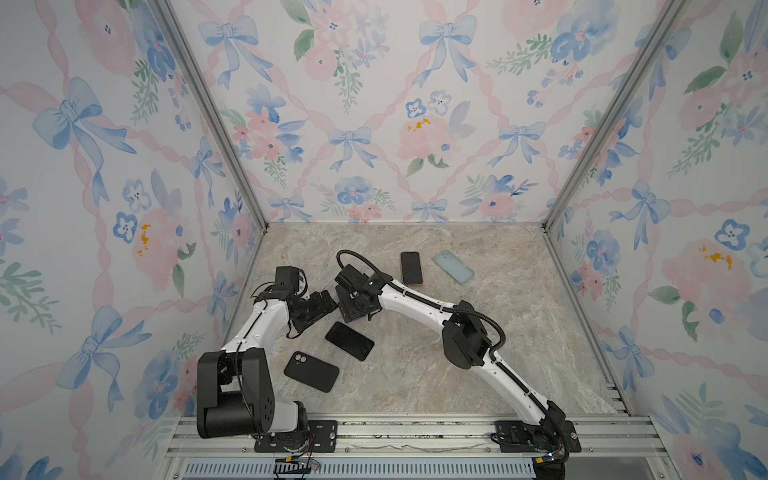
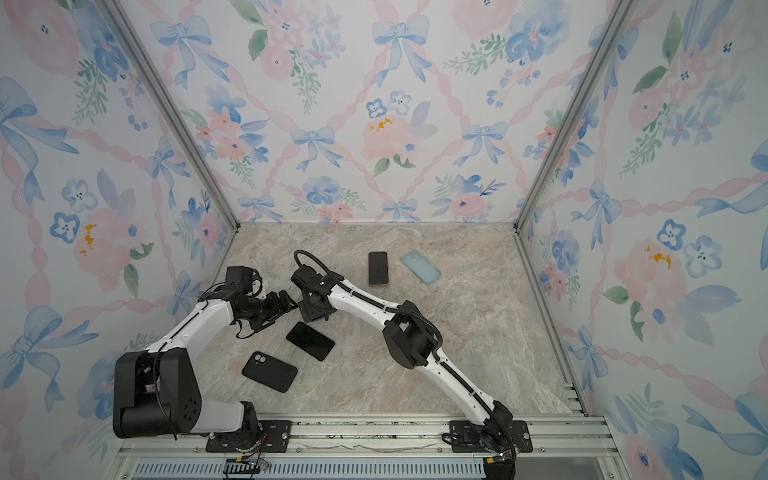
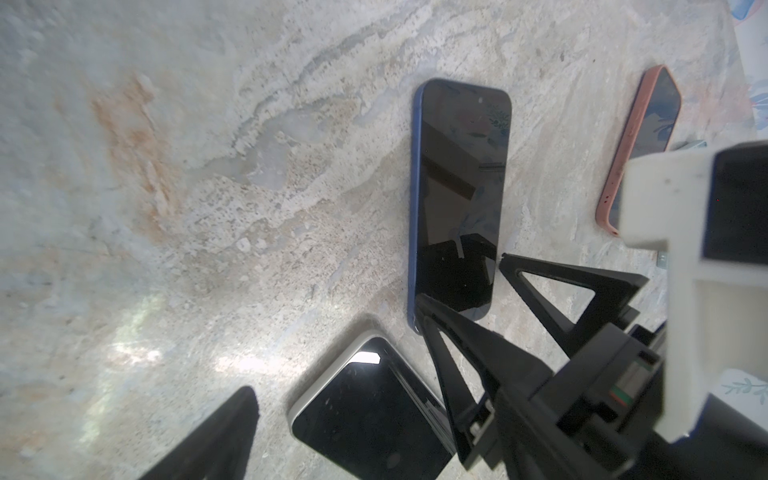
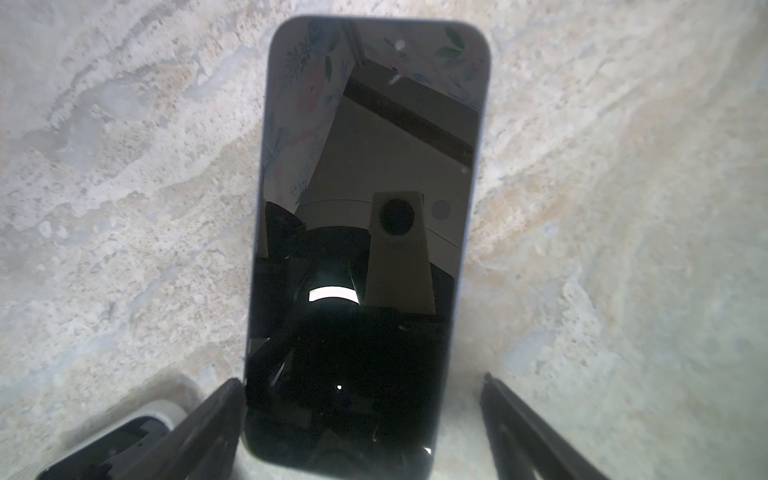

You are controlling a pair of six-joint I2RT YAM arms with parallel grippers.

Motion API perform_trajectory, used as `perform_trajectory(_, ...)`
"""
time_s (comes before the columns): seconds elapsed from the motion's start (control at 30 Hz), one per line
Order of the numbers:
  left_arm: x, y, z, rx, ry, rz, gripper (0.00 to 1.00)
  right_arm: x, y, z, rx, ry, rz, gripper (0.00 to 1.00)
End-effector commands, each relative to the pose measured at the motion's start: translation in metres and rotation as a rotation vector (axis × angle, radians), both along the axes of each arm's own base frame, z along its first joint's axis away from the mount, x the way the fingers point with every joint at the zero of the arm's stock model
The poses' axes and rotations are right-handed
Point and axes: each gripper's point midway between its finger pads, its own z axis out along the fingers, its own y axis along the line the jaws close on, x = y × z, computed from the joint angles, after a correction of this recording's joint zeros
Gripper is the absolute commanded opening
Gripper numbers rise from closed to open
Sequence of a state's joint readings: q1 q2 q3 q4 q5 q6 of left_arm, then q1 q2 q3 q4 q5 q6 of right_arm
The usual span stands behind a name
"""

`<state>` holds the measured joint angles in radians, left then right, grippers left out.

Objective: Put the phone into the phone case

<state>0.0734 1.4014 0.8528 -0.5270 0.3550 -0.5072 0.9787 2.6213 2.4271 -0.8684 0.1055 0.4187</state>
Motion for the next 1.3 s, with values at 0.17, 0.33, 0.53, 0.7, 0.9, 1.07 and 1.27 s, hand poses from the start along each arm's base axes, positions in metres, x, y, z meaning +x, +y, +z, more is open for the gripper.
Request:
perform_trajectory(0.17, 0.001, -0.008, 0.011, -0.031, -0.044, -0.033, 0.91, -0.043, 0.019, -0.03, -0.027, 0.058, 0.078, 0.9)
perform_trajectory(0.33, 0.0, -0.005, 0.016, -0.034, -0.057, -0.016, 0.91, -0.043, 0.019, -0.03, -0.02, 0.04, 0.084, 0.91)
perform_trajectory(0.53, 0.0, 0.013, 0.023, -0.036, -0.074, 0.067, 0.88, -0.043, 0.018, -0.031, -0.02, 0.041, 0.084, 0.91)
perform_trajectory(0.7, 0.002, 0.028, 0.027, -0.071, -0.082, 0.138, 0.85, -0.037, 0.016, -0.025, -0.025, 0.009, 0.075, 0.9)
perform_trajectory(0.9, 0.001, 0.029, 0.03, -0.084, -0.086, 0.148, 0.85, -0.035, 0.01, -0.027, -0.061, 0.003, 0.046, 0.92)
perform_trajectory(1.07, 0.001, 0.028, 0.03, -0.087, -0.086, 0.147, 0.85, -0.033, -0.005, -0.041, -0.148, 0.004, 0.015, 0.88)
perform_trajectory(1.27, 0.002, 0.03, 0.025, -0.08, -0.073, 0.145, 0.86, -0.032, -0.011, -0.049, -0.18, -0.003, 0.013, 0.78)
